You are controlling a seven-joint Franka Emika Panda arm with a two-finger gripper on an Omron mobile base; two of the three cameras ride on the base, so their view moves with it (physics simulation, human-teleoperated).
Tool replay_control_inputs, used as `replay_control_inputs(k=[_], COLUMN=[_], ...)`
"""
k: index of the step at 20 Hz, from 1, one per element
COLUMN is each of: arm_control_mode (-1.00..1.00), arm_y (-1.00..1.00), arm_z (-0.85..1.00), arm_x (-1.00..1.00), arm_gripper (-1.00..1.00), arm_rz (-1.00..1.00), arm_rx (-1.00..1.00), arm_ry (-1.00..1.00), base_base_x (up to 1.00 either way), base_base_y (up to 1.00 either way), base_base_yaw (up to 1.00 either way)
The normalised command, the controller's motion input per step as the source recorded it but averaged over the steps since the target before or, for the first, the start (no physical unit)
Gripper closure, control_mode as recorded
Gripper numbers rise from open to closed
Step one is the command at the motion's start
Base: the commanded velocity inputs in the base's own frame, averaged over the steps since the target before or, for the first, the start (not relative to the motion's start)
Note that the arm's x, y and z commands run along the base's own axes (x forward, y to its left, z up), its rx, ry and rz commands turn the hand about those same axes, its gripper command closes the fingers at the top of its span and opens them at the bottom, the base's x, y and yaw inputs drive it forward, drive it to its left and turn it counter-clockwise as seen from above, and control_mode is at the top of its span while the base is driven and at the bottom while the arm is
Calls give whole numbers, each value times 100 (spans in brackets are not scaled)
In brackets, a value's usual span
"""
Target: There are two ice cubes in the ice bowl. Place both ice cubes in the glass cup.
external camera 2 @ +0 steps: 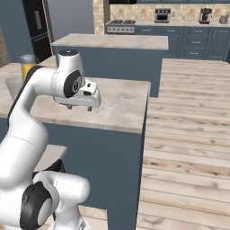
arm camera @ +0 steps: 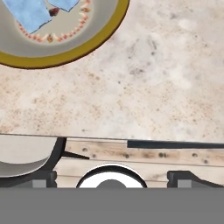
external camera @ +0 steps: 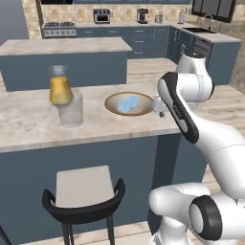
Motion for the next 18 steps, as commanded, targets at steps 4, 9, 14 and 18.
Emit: replay_control_inputs(k=[4, 9, 14, 18], arm_control_mode=[100, 100, 100, 100], arm_y=[0, 0, 0, 0], arm_z=[0, 0, 0, 0], arm_x=[0, 0, 0, 0], arm_gripper=[-100, -100, -100, -100], arm_rz=[0, 0, 0, 0], arm_rx=[0, 0, 0, 0], arm_ry=[0, 0, 0, 0], base_base_x=[56, 24, 8, 26], base_base_y=[0, -34, -11, 0], base_base_yaw=[0, -1, 0, 0])
